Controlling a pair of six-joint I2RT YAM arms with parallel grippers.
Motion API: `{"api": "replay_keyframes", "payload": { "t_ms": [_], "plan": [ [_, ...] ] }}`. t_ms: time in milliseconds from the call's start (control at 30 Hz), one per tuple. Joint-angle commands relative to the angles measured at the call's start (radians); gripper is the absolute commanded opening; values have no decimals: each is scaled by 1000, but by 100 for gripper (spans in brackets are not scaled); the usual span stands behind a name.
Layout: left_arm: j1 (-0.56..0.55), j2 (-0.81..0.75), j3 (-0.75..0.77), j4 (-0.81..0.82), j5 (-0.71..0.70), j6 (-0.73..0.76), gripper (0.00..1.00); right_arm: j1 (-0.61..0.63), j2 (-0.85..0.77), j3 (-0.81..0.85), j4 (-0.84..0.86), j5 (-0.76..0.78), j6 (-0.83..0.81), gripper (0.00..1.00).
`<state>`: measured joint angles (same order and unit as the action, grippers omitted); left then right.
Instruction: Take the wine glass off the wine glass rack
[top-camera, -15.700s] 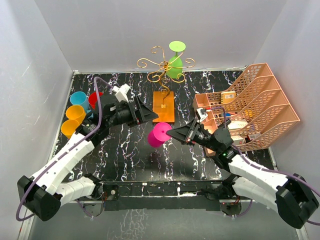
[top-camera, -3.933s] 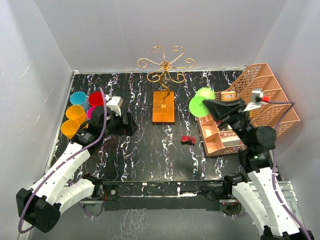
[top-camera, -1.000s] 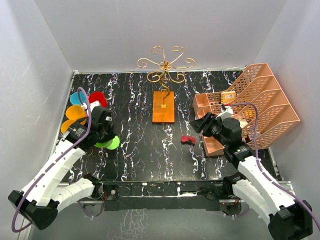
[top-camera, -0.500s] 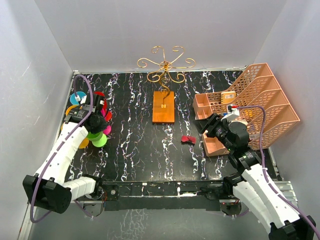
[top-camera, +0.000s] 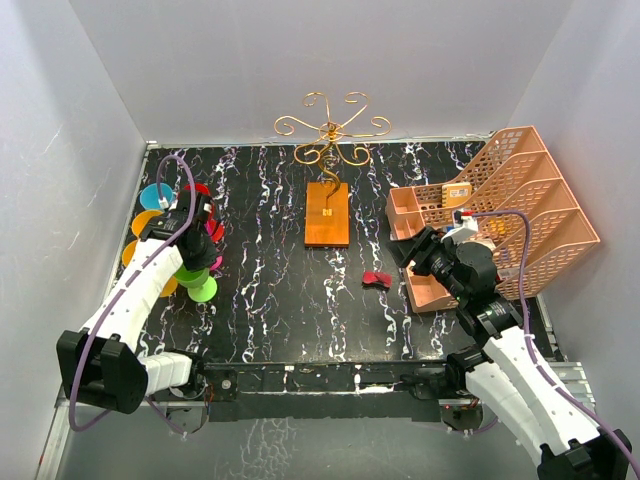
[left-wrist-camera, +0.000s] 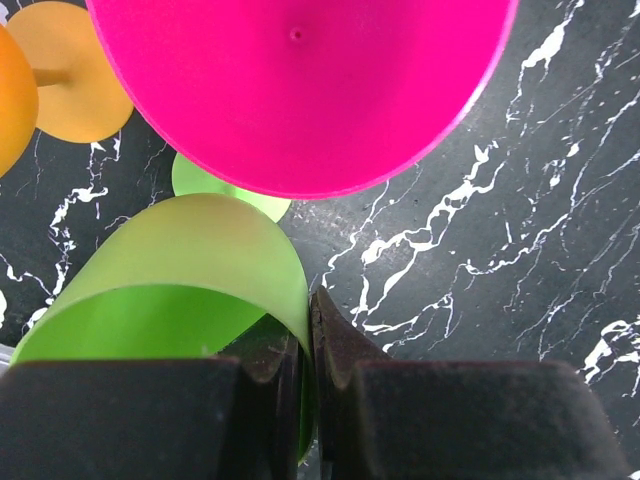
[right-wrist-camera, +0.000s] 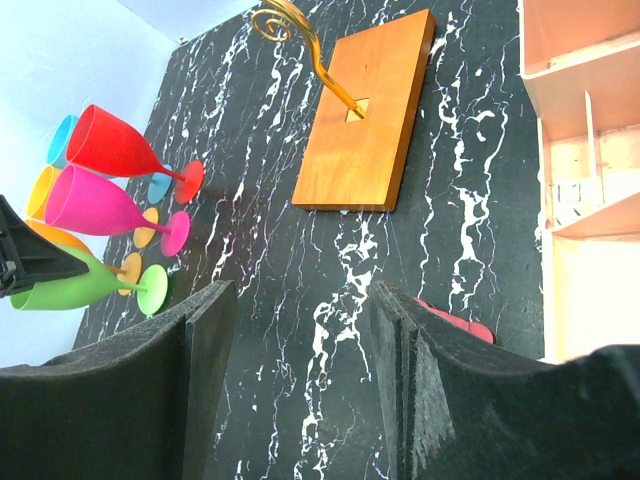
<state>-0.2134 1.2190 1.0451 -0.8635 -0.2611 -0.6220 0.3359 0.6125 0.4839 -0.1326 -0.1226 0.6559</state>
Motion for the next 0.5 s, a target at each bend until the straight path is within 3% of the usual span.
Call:
{"api": "replay_keyframes", "payload": {
  "t_ms": [0,233,467],
  "plan": [
    [13,-4,-9,-1,-12,19,6,1,-13,55,31,22,-19,60],
    [14,-24,42,-53,-36,27,56,3,-4,71,30,12,-24,60],
    [14,-123,161,-97,-3,35,79,2,30,106,27,6,-67,61]
  ]
}}
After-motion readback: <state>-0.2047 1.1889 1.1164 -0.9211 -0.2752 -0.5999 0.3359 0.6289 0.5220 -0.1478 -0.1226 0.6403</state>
